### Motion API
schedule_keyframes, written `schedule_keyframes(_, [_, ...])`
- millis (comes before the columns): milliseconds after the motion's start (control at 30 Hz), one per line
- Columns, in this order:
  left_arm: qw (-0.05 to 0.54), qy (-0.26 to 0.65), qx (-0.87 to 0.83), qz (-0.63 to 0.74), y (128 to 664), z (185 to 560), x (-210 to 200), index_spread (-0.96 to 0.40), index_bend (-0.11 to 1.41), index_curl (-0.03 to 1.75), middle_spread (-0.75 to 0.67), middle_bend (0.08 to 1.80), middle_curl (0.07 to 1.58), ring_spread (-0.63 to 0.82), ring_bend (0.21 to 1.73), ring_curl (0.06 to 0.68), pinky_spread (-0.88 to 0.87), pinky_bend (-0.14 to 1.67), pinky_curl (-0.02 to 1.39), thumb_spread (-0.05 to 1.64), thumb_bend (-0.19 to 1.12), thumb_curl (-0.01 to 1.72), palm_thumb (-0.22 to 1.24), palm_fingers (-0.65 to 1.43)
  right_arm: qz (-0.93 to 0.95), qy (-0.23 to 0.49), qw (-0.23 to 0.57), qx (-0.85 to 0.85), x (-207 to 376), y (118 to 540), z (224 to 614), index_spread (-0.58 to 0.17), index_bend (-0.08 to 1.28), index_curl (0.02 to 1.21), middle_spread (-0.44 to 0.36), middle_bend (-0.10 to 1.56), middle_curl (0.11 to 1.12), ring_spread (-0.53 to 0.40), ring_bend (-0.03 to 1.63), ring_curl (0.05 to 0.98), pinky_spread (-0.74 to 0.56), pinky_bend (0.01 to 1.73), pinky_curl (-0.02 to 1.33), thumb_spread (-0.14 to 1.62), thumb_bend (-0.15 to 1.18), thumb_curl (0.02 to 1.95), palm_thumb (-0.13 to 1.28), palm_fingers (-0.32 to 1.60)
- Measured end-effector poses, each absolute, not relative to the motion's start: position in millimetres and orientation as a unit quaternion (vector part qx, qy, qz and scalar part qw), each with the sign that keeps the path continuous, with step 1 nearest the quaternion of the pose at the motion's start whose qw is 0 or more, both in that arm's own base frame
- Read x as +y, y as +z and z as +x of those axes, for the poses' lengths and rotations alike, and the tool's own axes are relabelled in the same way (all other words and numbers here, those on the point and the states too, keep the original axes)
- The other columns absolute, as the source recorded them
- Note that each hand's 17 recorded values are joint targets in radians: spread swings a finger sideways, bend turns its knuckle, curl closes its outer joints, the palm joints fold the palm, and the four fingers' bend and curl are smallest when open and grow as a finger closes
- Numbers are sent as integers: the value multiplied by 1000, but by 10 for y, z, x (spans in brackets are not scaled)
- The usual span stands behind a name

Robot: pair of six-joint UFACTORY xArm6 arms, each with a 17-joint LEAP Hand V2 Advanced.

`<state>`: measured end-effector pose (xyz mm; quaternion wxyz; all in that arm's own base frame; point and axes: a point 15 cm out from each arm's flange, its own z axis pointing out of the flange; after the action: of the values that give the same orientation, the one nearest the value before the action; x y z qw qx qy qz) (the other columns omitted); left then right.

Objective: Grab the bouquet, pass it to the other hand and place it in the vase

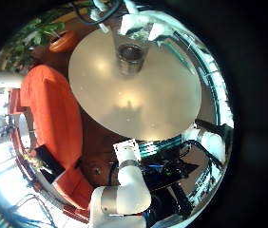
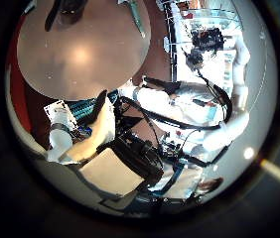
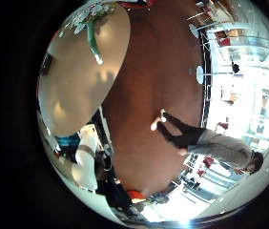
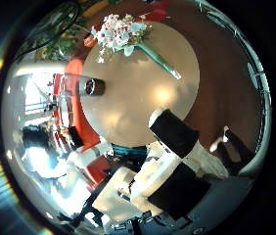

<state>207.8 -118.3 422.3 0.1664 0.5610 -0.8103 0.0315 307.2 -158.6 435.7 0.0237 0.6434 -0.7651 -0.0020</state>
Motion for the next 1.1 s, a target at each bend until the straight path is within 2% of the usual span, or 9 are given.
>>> schedule_keyframes(233, [147, 38, -844, 515, 4401, 2076, -1418, 7, 189, 381, 329, 195, 352, 513, 438, 200, 494, 183, 255, 1103, -22, 368, 489, 192, 599, -60, -19, -798, -1605, 4134, 3520, -288, 161, 260, -52, 337, 385, -33, 783, 282, 252, 481, 274, 1164, -27, 316, 425, 554])
schedule_keyframes(333, [137, 35, -851, 505, 4404, 2090, -1410, 10, 187, 383, 330, 195, 351, 513, 437, 199, 494, 183, 255, 1104, -22, 367, 488, 192, 583, -103, -27, -805, -1559, 3871, 3724, -271, 165, 266, -53, 353, 392, -61, 821, 292, 223, 504, 274, 1144, -24, 326, 420, 549])
schedule_keyframes(567, [125, 16, -864, 488, 4280, 2129, -1256, 17, 189, 387, 336, 192, 348, 517, 433, 196, 495, 183, 256, 1104, -22, 368, 485, 188, 557, -158, 8, -815, -1438, 3220, 4062, -249, 173, 282, -47, 388, 408, -95, 861, 295, 179, 542, 262, 1107, -23, 345, 427, 520])
schedule_keyframes(733, [129, 11, -865, 485, 4218, 2156, -1190, 18, 189, 389, 337, 194, 347, 520, 430, 195, 495, 180, 256, 1104, -22, 369, 485, 187, 552, -161, 19, -818, -1313, 2833, 4356, -240, 176, 295, -52, 409, 418, -113, 881, 298, 155, 567, 248, 1091, -22, 358, 439, 507])
schedule_keyframes(1100, [135, 7, -867, 479, 4146, 2173, -1133, 26, 190, 392, 339, 191, 345, 522, 428, 194, 496, 183, 254, 1104, -22, 369, 476, 184, 544, -181, 46, -818, -1179, 2182, 4696, -224, 187, 328, -57, 445, 437, -145, 921, 304, 127, 605, 214, 1069, -25, 371, 449, 497])
